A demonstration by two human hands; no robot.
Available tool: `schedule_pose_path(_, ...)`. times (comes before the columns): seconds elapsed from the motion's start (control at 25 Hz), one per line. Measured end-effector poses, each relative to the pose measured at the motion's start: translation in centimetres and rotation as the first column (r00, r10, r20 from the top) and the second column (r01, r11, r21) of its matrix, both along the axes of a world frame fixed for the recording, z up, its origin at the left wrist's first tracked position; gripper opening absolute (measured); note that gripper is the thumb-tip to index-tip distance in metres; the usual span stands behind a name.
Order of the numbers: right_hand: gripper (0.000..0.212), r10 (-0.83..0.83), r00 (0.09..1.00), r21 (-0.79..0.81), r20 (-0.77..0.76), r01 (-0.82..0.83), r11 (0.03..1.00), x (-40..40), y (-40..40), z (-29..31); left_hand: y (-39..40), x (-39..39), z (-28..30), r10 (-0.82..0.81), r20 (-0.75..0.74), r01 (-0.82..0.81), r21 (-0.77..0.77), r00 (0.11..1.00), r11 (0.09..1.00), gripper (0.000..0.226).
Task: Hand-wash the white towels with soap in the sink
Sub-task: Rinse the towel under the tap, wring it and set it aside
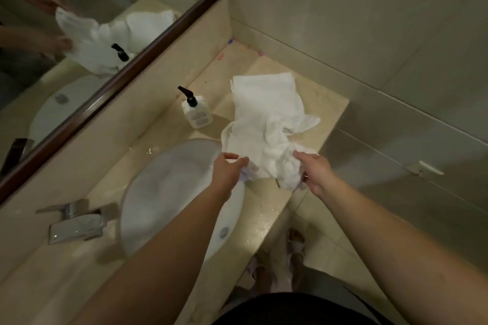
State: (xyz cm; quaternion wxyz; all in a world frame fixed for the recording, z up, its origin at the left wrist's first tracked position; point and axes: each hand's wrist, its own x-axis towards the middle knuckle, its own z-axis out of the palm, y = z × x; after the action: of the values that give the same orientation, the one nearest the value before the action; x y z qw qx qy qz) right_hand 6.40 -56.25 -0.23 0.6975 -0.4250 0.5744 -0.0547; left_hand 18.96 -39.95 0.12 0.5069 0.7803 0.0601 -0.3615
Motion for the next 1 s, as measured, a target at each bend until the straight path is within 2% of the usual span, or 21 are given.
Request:
schedule_pose_path(0.12,0.012,0.022,0.993,0.063,-0.119,-0.015,0.998,-1.1,0.9,-2.5,0.5,-1.4,-2.7,-0.022,-0.119,0.024,0.016,0.993,1.0,0.004)
schedule_pose_path(0.2,0.007,0.038,0.988,0.096,-0.151,-0.024,0.995,-1.4,1.4,-3.6,0.9,-1.8,-4.4,0.017,-0.164,-0.007,0.06,0.986,0.998,0.015)
schedule_pose_path(0.32,0.039,0.089,0.984,0.135,-0.156,-0.068,0.989,-1.3,1.6,-5.2,1.2,-1.6,-6.1,0.114,-0.245,-0.088,0.115,0.963,0.989,0.004)
schedule_pose_path(0.36,0.05,0.083,0.984,0.15,-0.16,-0.059,0.987,-1.3,1.5,-5.5,1.3,-1.4,-6.4,0.163,-0.298,-0.13,0.125,0.941,0.984,0.018)
schedule_pose_path(0.4,0.056,0.058,0.985,0.164,-0.162,-0.031,0.986,-1.3,1.3,-5.9,1.4,-1.1,-6.7,0.207,-0.368,-0.17,0.13,0.907,0.977,0.045)
schedule_pose_path(0.44,0.057,0.015,0.988,0.171,-0.156,0.013,0.985,-1.3,1.2,-6.2,1.8,-0.8,-8.0,0.246,-0.419,-0.214,0.123,0.874,0.969,0.075)
schedule_pose_path(0.48,0.053,-0.034,0.989,0.171,-0.145,0.059,0.983,-1.3,1.0,-6.5,2.1,-0.7,-8.9,0.259,-0.453,-0.223,0.133,0.853,0.966,0.094)
schedule_pose_path(0.52,0.048,-0.08,0.988,0.166,-0.133,0.101,0.981,-1.3,0.8,-6.5,2.3,-0.5,-9.5,0.275,-0.474,-0.243,0.129,0.836,0.961,0.095)
schedule_pose_path(0.64,0.031,-0.127,0.988,0.153,-0.086,0.139,0.978,-1.1,0.5,-6.4,2.2,-0.3,-8.3,0.303,-0.482,-0.271,0.136,0.822,0.953,0.042)
schedule_pose_path(0.68,0.021,-0.114,0.989,0.124,-0.091,0.125,0.984,-1.1,0.5,-6.3,2.2,-0.3,-8.3,0.301,-0.469,-0.263,0.147,0.831,0.954,0.034)
schedule_pose_path(0.72,0.015,-0.095,0.99,0.087,-0.102,0.104,0.991,-1.0,0.6,-6.0,2.1,-0.3,-8.1,0.288,-0.463,-0.244,0.152,0.838,0.958,0.03)
schedule_pose_path(0.84,0.018,-0.004,0.995,0.021,-0.1,0.006,1.0,-0.9,0.4,-5.3,2.1,-0.1,-7.7,0.257,-0.41,-0.21,0.156,0.875,0.965,0.012)
schedule_pose_path(0.92,0.016,0.087,0.992,0.031,-0.091,-0.084,0.996,-0.7,0.1,-5.1,2.1,0.1,-7.9,0.267,-0.413,-0.231,0.136,0.871,0.964,0.016)
schedule_pose_path(1.0,0.023,0.104,0.992,0.059,-0.077,-0.099,0.993,-0.6,-0.2,-4.9,2.0,0.2,-8.3,0.254,-0.398,-0.222,0.124,0.881,0.967,0.016)
